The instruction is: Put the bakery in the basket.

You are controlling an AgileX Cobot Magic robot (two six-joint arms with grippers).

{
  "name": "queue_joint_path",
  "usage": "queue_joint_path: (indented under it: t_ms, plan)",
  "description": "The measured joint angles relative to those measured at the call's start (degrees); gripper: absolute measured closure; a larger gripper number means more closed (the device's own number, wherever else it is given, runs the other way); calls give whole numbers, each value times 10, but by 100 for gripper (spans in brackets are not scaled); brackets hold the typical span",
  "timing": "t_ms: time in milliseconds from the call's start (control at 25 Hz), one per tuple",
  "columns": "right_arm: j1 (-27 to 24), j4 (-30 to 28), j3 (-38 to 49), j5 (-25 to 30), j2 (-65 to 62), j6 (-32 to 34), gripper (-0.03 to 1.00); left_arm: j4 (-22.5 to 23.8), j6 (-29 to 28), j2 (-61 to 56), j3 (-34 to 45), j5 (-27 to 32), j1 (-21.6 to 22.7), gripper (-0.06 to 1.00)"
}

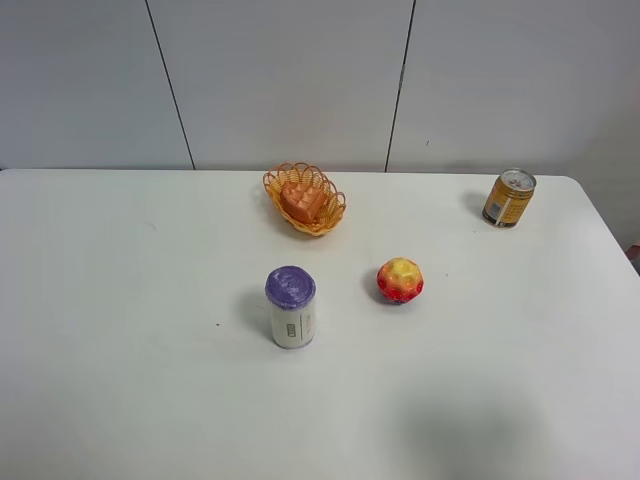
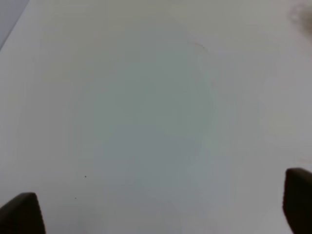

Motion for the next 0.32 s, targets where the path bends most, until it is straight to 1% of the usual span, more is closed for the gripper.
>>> queue_joint_path:
  t_ms: [320]
  plan:
    - [0, 0, 0, -6, 0, 0, -2, 0, 0, 0, 0, 0, 0, -5]
